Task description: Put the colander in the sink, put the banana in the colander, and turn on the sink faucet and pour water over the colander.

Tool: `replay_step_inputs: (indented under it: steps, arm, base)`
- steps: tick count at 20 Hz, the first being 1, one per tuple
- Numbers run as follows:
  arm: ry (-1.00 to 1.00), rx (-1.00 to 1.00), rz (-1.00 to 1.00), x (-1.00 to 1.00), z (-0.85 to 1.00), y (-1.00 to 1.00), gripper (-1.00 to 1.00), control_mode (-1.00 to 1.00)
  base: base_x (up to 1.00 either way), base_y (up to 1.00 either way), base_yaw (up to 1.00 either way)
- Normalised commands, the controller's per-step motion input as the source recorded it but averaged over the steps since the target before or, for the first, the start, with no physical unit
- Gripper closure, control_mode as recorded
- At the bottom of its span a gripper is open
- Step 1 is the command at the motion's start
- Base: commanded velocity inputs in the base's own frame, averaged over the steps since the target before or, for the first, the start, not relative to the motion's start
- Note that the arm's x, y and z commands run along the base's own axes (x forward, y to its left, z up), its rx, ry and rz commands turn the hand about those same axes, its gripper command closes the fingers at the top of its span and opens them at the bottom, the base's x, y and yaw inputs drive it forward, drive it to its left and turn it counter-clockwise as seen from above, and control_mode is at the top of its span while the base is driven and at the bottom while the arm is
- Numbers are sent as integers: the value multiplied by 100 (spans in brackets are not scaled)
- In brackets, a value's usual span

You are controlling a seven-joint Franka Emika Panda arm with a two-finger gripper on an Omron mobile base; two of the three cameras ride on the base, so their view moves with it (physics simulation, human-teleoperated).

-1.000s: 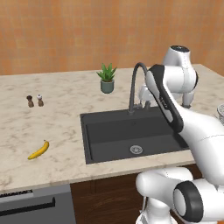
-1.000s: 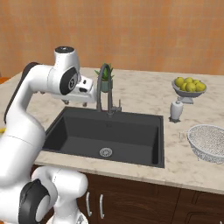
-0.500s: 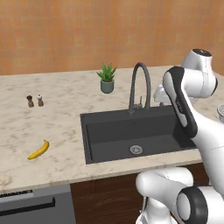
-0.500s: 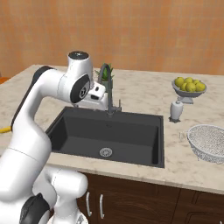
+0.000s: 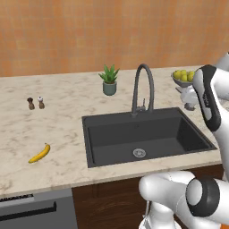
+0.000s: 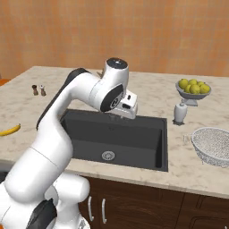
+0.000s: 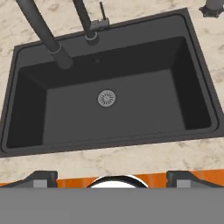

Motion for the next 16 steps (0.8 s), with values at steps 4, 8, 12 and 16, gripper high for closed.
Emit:
replay_step_inputs:
  steps: [4,8,12,16]
  arm:
    - [7,1,-12,13,0,-92,-100,-100]
    - [10,3,-21,9,-6,-100,-100,-100]
    - [11,1,-26,14,-18,-91,-100,-100]
    - [9,0,-30,24,-36,-81,-100,-100]
  base:
    - [0,0,0]
    - [0,0,0]
    - [0,0,0]
    - [0,0,0]
